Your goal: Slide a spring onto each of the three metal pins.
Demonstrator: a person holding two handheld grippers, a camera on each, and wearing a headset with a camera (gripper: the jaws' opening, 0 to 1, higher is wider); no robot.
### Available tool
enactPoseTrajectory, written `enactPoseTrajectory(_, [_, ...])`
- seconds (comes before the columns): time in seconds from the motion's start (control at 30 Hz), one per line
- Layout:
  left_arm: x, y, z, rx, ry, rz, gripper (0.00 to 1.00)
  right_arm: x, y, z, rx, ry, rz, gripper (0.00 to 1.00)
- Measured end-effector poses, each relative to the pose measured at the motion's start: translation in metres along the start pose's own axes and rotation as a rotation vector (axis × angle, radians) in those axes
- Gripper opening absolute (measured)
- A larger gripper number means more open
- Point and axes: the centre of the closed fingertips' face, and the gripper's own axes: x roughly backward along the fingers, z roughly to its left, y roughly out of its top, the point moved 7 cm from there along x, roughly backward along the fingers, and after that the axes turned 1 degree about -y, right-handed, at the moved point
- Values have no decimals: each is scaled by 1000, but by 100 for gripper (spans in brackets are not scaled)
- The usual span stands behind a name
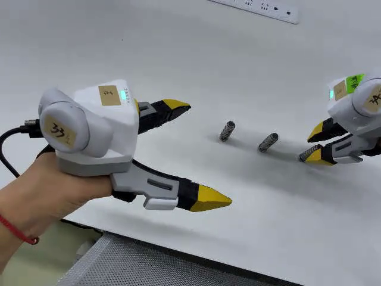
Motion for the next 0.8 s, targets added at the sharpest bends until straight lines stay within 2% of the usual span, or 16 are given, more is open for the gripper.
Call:
enactPoseTrajectory(0.1, [1, 0, 0, -5, 4, 5, 100, 7, -1, -1, -16, -8, -25, 25])
enactPoseTrajectory(0.47, [6, 3, 3, -37, 19, 34, 100, 41, -10, 13, -68, -56, -110, 33])
enactPoseTrajectory(0.63, [8, 4, 4, -53, 32, 59, 100, 55, -17, 25, -125, -80, -188, 40])
enactPoseTrajectory(0.73, [8, 6, 4, -63, 33, 70, 100, 58, -29, 25, -160, -104, -232, 44])
enactPoseTrajectory(0.8, [9, 8, 3, -75, 33, 80, 100, 63, -33, 32, -202, -121, -288, 47])
